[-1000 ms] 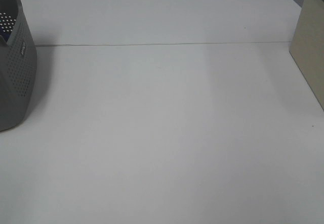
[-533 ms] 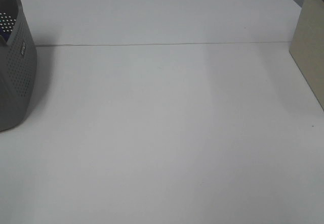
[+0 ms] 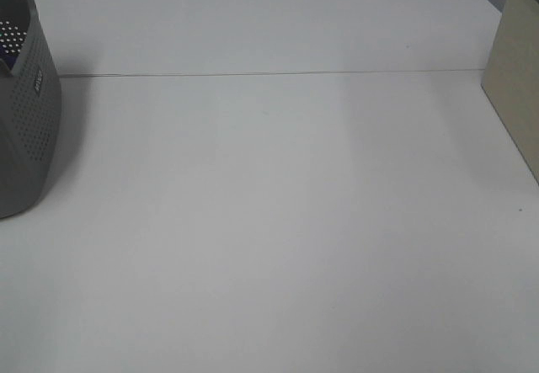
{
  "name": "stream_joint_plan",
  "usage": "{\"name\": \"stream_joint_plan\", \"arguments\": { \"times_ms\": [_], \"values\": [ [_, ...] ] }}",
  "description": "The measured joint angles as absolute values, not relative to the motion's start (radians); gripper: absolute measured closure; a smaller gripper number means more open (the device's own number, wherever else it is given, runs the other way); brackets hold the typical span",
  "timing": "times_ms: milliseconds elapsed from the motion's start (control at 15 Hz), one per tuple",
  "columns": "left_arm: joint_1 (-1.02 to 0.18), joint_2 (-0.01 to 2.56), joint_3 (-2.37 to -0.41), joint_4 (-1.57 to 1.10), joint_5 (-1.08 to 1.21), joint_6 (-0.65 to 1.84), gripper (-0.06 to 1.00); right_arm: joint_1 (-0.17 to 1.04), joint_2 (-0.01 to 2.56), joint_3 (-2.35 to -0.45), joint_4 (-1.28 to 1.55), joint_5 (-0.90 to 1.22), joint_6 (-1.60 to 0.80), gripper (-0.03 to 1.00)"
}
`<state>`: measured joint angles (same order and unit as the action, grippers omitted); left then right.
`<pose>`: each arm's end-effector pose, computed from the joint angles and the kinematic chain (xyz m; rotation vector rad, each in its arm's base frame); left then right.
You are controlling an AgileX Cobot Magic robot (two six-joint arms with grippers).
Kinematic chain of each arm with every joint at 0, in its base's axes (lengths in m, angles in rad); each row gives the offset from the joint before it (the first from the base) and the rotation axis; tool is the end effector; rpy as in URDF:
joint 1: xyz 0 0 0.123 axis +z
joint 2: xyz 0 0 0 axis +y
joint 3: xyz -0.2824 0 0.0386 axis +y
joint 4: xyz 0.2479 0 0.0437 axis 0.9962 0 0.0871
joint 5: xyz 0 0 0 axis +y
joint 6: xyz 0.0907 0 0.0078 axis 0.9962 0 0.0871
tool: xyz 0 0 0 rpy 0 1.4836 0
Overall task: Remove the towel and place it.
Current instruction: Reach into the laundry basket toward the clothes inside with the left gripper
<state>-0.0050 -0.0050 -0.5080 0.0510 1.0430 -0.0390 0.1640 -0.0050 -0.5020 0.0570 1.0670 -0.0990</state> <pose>-0.0059 0.0040 0.2809 -0.0364 2.0124 0.0327 -0.0068 0.0035 0.2773 -0.2711 2.0260 0.1088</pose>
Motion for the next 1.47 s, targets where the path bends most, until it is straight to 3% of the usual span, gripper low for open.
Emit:
{"name": "stream_joint_plan", "arguments": {
  "times_ms": [600,867,1000,1467],
  "values": [
    [-0.005,-0.005,-0.508,0.051,1.043,-0.029,-0.04,0.164,-0.005,-0.502,0.057,1.067,-0.099,0.21],
    [-0.005,0.037,-0.535,0.051,1.082,0.105,-0.04,0.164,-0.005,-0.502,0.057,1.067,-0.099,0.21],
    [-0.005,0.238,-0.692,0.051,1.194,0.312,-0.04,0.164,-0.005,-0.502,0.057,1.067,-0.099,0.21],
    [-0.012,0.726,-1.140,0.083,1.222,0.705,-0.04,0.164,-0.005,-0.502,0.057,1.067,-0.099,0.21]
  ]
}}
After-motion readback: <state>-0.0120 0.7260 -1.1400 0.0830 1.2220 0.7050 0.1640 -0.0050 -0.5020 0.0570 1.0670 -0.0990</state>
